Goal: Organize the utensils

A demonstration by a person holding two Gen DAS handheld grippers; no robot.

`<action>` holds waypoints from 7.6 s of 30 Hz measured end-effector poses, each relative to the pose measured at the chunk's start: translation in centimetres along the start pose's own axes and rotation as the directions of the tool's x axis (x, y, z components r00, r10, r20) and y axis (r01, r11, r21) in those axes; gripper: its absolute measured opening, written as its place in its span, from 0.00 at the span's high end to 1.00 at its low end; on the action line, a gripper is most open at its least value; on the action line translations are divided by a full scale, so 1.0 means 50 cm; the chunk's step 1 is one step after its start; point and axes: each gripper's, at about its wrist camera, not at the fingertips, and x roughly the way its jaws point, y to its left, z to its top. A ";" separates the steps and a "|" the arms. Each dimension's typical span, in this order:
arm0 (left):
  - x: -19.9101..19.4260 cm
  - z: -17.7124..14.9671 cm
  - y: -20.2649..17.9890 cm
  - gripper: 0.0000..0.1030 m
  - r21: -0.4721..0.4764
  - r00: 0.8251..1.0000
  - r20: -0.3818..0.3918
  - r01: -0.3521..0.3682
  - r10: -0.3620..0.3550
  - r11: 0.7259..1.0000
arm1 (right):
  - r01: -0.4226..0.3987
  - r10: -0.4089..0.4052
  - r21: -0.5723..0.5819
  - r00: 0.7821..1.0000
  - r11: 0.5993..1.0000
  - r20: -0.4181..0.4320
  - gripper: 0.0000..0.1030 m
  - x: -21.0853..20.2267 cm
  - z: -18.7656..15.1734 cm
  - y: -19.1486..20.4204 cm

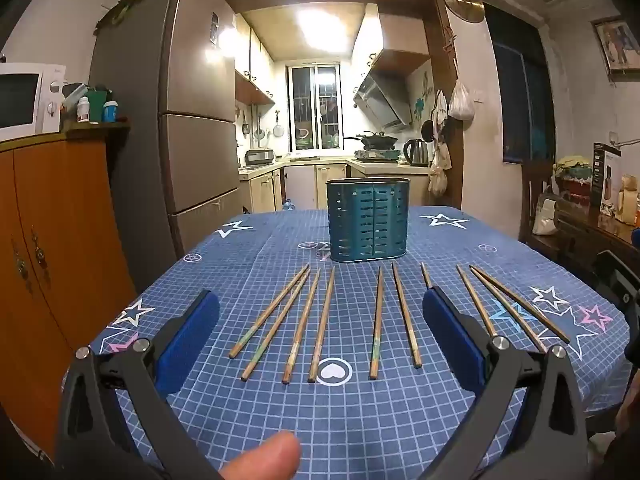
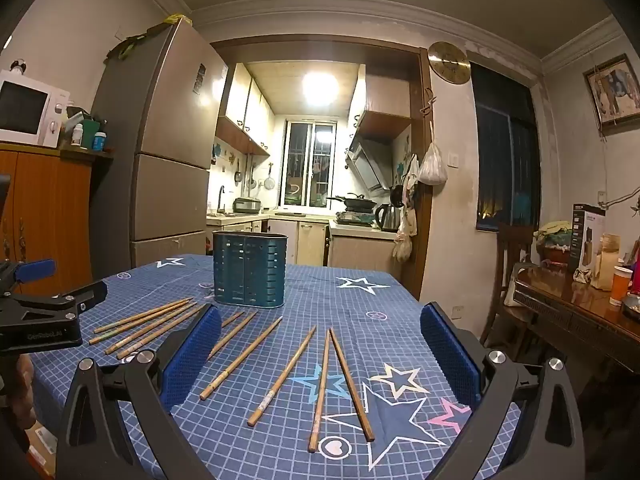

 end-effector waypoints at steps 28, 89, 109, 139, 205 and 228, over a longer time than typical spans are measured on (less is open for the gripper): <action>0.014 0.005 0.021 0.05 -0.025 0.999 -0.038 0.010 -0.011 1.000 | -0.019 0.020 -0.018 0.999 1.000 0.031 0.03 -0.011 0.006 0.002; 0.023 0.003 0.005 0.05 0.000 0.999 -0.034 0.010 -0.010 1.000 | -0.031 0.031 -0.015 1.000 0.999 -0.007 0.03 0.006 -0.003 0.004; 0.060 -0.002 0.188 0.05 0.052 0.994 -0.108 -0.026 0.032 0.998 | -0.090 0.076 -0.053 0.971 0.995 -0.228 0.35 0.034 -0.034 -0.124; 0.177 -0.077 0.190 0.11 0.054 0.953 -0.293 0.099 -0.080 0.994 | -0.186 0.206 0.087 0.899 0.979 -0.387 0.87 0.150 -0.184 -0.131; 0.251 -0.081 0.182 0.95 0.132 0.882 -0.456 0.196 -0.116 0.972 | -0.165 0.169 0.042 0.915 0.985 -0.366 0.91 0.138 -0.188 -0.106; 0.182 0.159 0.179 0.95 0.103 0.981 -0.085 0.185 -0.177 0.977 | -0.165 0.165 -0.013 0.986 0.986 -0.040 0.92 0.109 0.079 -0.169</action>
